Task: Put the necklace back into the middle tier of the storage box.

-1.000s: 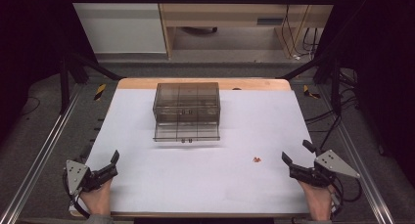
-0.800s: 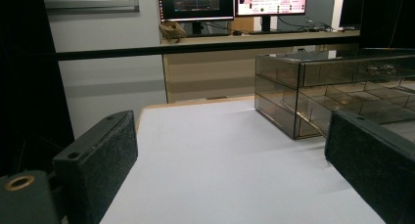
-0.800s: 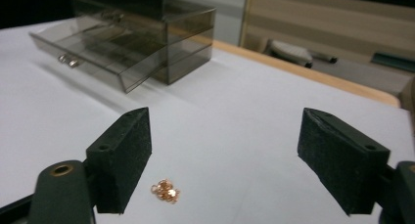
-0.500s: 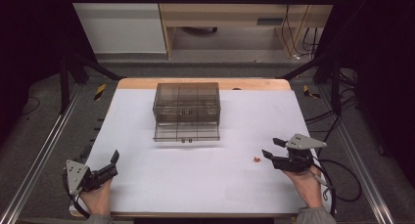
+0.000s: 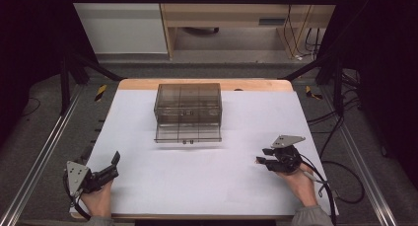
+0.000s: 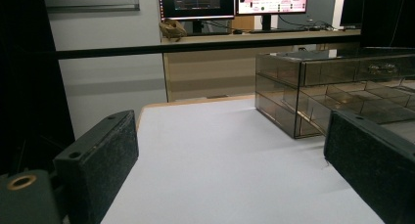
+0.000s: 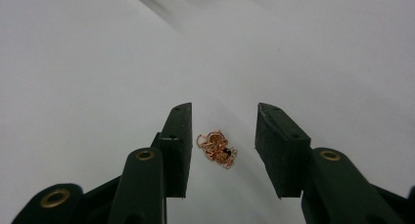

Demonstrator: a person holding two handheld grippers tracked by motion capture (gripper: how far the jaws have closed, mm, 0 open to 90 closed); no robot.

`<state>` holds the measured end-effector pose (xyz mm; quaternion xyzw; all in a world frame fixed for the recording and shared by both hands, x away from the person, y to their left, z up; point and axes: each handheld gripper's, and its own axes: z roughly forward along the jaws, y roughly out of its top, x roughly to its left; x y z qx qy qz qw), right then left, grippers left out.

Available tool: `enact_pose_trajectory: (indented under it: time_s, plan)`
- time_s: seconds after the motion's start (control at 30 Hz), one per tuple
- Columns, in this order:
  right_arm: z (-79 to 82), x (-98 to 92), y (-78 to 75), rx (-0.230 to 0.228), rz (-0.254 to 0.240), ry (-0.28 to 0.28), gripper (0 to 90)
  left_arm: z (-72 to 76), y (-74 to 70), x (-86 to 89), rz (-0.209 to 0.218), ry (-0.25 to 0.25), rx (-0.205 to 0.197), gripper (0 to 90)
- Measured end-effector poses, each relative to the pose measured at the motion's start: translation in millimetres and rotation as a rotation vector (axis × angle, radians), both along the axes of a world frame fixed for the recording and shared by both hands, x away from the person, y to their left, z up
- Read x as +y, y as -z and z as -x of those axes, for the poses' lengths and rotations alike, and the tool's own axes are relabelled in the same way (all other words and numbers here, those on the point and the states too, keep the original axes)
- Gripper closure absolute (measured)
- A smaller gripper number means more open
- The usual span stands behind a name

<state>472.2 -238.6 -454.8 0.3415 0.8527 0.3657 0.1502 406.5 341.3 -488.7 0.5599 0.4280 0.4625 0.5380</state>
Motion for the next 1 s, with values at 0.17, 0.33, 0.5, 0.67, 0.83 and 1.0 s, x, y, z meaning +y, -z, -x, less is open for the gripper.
enact_pose_trajectory:
  time_s: [0.17, 0.33, 0.5, 0.67, 0.83, 1.0]
  plan:
    - [-6.5, 3.2, 5.0, 0.045, 0.007, 0.005, 60.0, 0.2, 0.1, 0.0, 0.000, 0.000, -0.002, 5.9]
    - [-9.4, 3.4, 9.1, 0.069, 0.020, 0.008, 62.0, 0.2, 0.1, -0.1, -0.001, -0.001, -0.001, 6.0]
    - [-11.1, 3.8, 11.9, 0.082, 0.035, 0.010, 65.1, 0.0, 0.0, -0.2, -0.001, -0.001, 0.000, 6.1]
    - [-11.9, 4.3, 14.4, 0.096, 0.051, 0.012, 67.2, 0.0, 0.0, -0.1, -0.001, 0.000, 0.000, 6.1]
    - [-11.3, 6.7, 16.2, 0.093, 0.069, 0.011, 74.0, -0.1, 0.0, -0.1, -0.001, 0.000, 0.001, 6.3]
    - [-10.5, 6.3, 16.2, 0.087, 0.075, 0.005, 82.5, -0.1, 0.0, -0.2, -0.001, -0.001, 0.001, 6.3]
